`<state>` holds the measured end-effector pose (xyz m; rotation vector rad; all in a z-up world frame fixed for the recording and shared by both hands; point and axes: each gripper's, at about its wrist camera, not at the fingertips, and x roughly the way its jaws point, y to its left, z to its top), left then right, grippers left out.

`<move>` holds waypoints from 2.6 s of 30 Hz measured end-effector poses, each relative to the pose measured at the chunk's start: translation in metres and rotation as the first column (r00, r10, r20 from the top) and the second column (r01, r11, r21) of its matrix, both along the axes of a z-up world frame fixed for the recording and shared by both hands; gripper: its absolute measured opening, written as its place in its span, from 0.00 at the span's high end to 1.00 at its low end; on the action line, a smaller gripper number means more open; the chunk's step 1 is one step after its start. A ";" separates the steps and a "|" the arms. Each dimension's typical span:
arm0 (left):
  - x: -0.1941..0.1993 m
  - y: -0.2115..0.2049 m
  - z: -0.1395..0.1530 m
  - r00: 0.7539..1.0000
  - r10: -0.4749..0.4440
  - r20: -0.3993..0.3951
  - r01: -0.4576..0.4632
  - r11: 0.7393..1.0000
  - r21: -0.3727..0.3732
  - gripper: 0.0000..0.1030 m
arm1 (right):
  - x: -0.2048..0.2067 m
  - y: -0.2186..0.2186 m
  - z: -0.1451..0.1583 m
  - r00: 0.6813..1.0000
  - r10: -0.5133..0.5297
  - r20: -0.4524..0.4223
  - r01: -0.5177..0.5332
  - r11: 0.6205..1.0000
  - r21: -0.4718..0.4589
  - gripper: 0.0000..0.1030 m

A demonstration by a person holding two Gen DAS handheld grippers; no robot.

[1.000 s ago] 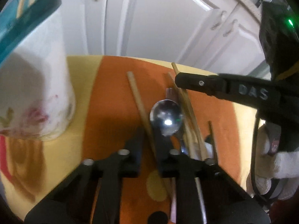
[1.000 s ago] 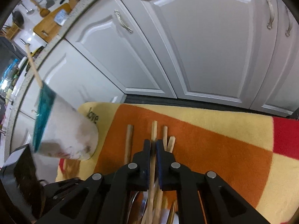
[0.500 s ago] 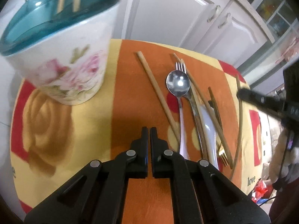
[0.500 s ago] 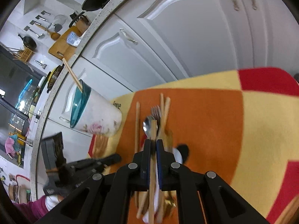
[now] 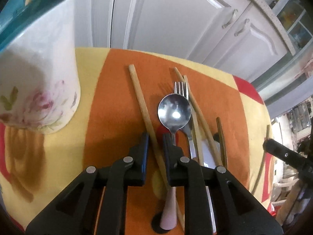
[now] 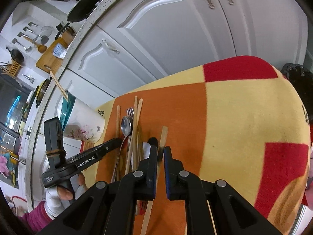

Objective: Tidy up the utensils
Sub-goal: 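Lower the left tool onto a wooden chopstick beside the spoon and close, then lift both held chopsticks and carry them over the floral holder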

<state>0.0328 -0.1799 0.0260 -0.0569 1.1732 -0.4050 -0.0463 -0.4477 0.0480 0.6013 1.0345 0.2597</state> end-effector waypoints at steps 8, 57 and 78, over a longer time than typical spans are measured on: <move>-0.024 0.037 0.001 0.997 -0.075 -0.026 0.075 0.997 0.018 0.95 | -0.003 0.005 -0.005 1.000 0.016 -0.008 -0.016 1.000 0.001 0.94; -0.086 0.115 0.115 0.978 -0.080 0.192 0.095 0.993 -0.067 0.94 | -0.041 0.065 0.072 0.990 0.069 0.127 -0.041 0.977 -0.207 0.95; -0.102 0.127 0.144 0.971 -0.046 0.234 0.082 0.986 -0.145 0.94 | -0.026 0.042 0.010 1.000 0.014 -0.008 -0.016 0.966 -0.258 0.94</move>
